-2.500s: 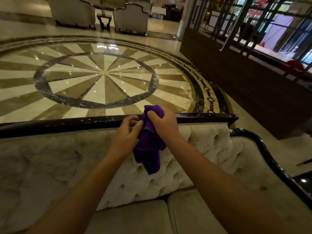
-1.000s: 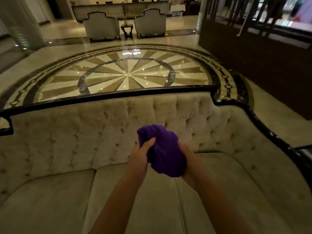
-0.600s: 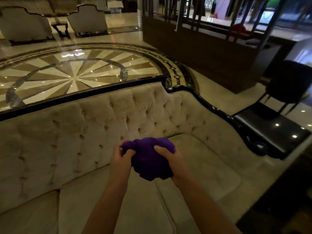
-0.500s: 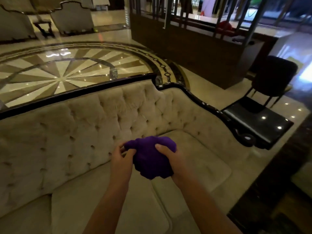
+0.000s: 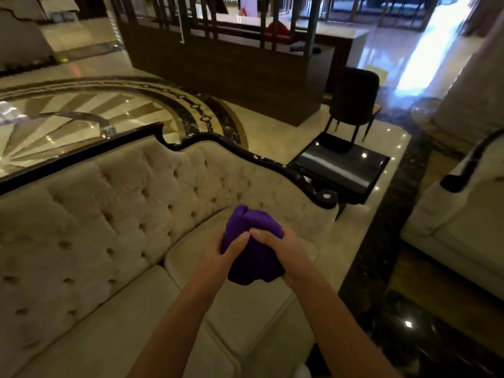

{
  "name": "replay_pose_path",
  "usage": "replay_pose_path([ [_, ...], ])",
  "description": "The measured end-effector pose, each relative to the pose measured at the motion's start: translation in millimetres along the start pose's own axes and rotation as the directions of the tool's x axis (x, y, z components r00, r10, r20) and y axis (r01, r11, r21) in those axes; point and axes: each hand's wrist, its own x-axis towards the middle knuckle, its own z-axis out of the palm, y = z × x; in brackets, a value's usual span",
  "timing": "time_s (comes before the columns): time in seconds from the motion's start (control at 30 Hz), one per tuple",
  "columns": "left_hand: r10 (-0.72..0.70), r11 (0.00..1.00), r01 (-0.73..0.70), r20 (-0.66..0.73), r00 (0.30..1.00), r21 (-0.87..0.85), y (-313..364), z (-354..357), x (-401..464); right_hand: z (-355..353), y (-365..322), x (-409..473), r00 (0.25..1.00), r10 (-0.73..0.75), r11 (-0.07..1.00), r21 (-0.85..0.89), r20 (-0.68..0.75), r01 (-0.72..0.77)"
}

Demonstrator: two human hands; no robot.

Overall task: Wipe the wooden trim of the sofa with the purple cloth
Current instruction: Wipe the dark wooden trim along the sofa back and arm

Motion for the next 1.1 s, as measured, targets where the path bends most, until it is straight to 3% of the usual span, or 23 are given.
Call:
replay_pose_path([
  [0.1, -0.063, 0.998, 0.063, 0.022, 0.998, -0.004, -1.5, 46.7, 33.5, -59.5, -13.0, 14.8, 1.0, 0.026, 0.999, -0.032, -0.013, -0.027],
  [0.33, -0.143, 0.99, 0.143, -0.08, 0.986, -0.01, -14.9, 149.7, 98.7, -184.3, -41.6, 47.5, 0.994, 0.095, 0.979, -0.188, 0.057, -0.083],
  [0.6, -0.156, 0.988, 0.157, -0.038, 0.987, 0.014, -20.0, 222.8, 156.1, -260.7, -18.7, 77.5, 0.979, 0.2, 0.951, 0.232, 0.047, -0.206],
  [0.73, -0.128, 0.983, 0.139, -0.092, 0.987, 0.119, -26.2, 227.0, 183.2, -258.9, -11.5, 90.5, 0.969, 0.223, 0.933, 0.267, 0.103, -0.243],
  [0.83, -0.05, 0.967, 0.081, -0.131, 0.99, 0.243, -33.2, 225.7, 213.8, -255.4, -13.6, 113.9, 0.972, 0.231, 0.933, 0.274, 0.04, -0.233],
  [1.1, -0.094, 0.951, 0.129, -0.134, 0.986, 0.282, -71.8, 210.7, 311.9, -258.3, -19.3, 209.5, 0.926, 0.274, 0.962, 0.061, -0.261, -0.268],
])
